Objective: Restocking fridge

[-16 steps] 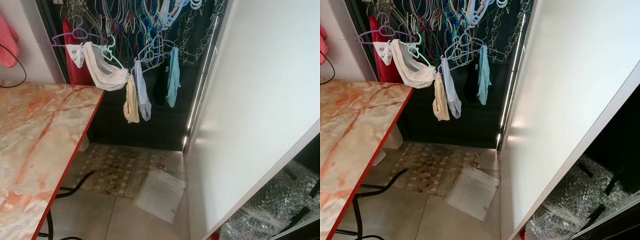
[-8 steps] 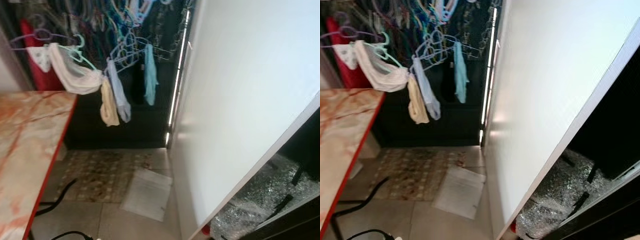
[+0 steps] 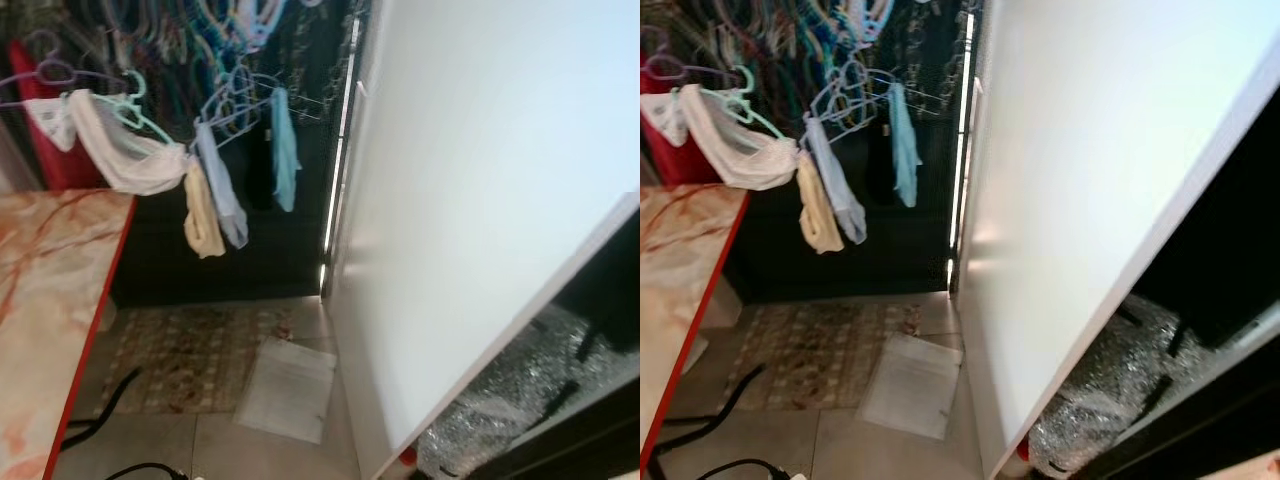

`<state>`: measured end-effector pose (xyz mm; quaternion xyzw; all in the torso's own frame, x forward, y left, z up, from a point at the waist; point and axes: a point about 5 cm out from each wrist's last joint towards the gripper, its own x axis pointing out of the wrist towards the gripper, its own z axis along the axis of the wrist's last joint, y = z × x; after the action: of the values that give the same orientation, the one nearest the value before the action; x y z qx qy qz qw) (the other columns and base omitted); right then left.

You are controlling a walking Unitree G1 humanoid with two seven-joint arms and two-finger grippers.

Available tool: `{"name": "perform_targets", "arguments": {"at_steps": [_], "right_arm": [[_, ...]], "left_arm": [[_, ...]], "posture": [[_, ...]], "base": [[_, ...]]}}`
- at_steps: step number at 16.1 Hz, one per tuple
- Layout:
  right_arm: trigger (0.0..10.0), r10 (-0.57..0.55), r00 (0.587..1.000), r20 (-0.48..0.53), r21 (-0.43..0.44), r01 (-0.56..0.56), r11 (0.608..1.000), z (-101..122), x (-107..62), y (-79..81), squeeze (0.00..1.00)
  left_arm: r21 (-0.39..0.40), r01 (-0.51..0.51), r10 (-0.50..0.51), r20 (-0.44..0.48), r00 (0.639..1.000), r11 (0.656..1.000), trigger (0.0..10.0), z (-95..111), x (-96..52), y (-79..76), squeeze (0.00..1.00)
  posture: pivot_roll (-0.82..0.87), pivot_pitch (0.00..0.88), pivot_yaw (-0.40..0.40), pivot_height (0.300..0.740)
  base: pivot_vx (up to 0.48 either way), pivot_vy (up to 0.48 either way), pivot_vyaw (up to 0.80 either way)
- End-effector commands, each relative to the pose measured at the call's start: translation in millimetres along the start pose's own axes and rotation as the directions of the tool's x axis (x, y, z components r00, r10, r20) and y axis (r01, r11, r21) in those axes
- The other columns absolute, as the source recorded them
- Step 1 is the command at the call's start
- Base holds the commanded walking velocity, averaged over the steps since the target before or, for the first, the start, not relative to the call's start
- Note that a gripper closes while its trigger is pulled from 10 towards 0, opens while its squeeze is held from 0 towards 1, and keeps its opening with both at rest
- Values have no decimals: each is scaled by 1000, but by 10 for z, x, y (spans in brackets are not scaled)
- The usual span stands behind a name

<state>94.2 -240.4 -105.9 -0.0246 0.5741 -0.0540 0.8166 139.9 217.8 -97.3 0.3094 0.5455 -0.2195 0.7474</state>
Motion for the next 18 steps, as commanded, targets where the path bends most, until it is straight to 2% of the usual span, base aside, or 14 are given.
{"name": "perform_targets", "arguments": {"at_steps": [1, 4, 6, 7, 8, 18], "right_arm": [[10000, -1, 1000, -4, -5, 1, 1000, -11, -4, -16, 0], [10000, 0, 1000, -4, -4, 0, 1000, -8, -3, -14, 0], [10000, 2, 1000, -4, -5, -2, 1000, -5, -2, -12, 0], [10000, 2, 1000, -4, -5, -2, 1000, -5, -2, -12, 0], [10000, 3, 1000, -4, -5, -3, 1000, -6, -2, -11, 0], [10000, 11, 1000, -6, -13, -11, 1000, -21, -2, 7, 0]], "left_arm": [[-3, 7, -7, -4, 1000, 1000, 10000, -16, 1, -23, 0], [-1, 9, -9, -4, 1000, 1000, 10000, -15, 3, -34, 0], [47, 9, -8, -9, 1000, 999, 10000, -19, 4, -39, 0], [47, 9, -8, -9, 1000, 999, 10000, -19, 4, -39, 0], [14, 1, -1, -6, 1000, 1000, 10000, -15, 3, -29, 0], [16, 1, -1, -12, 1000, 1000, 10000, -34, 2, -29, 0]], "posture": [[-73, 0, -43, 736], [-73, 0, -42, 736], [-72, 0, -42, 736], [-72, 0, -42, 736], [-72, 0, -41, 736], [-77, 0, -33, 736]], "base": [[0, 0, -563], [0, 0, -563], [0, -141, -563], [0, -281, -563], [0, 0, -563], [0, 0, -556]]}}
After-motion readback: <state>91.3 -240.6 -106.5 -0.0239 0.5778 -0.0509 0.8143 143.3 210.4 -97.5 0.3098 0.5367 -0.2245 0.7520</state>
